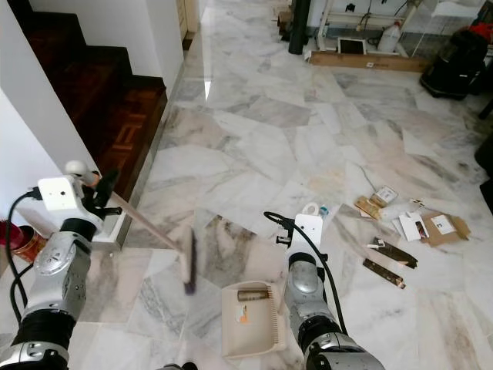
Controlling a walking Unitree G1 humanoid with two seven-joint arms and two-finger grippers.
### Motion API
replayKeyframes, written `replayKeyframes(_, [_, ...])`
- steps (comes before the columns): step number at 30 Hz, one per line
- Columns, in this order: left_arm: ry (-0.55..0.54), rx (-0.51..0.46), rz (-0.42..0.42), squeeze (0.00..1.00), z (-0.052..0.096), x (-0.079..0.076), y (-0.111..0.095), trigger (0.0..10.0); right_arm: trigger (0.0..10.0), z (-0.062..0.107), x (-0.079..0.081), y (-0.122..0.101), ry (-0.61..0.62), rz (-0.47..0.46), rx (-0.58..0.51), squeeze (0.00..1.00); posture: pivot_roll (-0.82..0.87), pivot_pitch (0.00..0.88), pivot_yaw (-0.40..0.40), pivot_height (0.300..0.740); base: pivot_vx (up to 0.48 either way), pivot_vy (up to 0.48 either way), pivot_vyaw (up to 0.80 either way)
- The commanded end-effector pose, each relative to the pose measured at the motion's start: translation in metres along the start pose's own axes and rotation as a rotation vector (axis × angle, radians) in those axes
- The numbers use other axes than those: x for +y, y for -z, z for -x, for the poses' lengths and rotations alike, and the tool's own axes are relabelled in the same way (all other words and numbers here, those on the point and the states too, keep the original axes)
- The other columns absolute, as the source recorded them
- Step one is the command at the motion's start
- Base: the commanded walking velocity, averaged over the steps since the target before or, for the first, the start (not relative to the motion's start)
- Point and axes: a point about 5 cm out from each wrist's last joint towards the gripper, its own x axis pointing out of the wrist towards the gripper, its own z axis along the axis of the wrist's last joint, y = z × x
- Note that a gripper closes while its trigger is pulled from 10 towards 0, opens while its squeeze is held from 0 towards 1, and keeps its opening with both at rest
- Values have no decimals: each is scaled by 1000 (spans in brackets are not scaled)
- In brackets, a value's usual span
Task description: Sweep floor
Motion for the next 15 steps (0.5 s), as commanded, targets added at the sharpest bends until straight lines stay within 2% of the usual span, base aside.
replayKeyframes(1, [32,27,-84,0,6,-3,8,10000,10000,-3,5,-13,-16,-44,-58,0,133,70,-28,740,0,0,0])
replayKeyframes(7, [60,33,-106,0,15,-10,14,10000,10000,-7,0,-30,-8,-84,-146,0,132,64,-34,740,0,0,0])
replayKeyframes(15, [54,22,-149,0,20,-10,16,10000,10000,-7,-5,-33,1,-115,-189,0,129,58,-35,740,0,0,0])
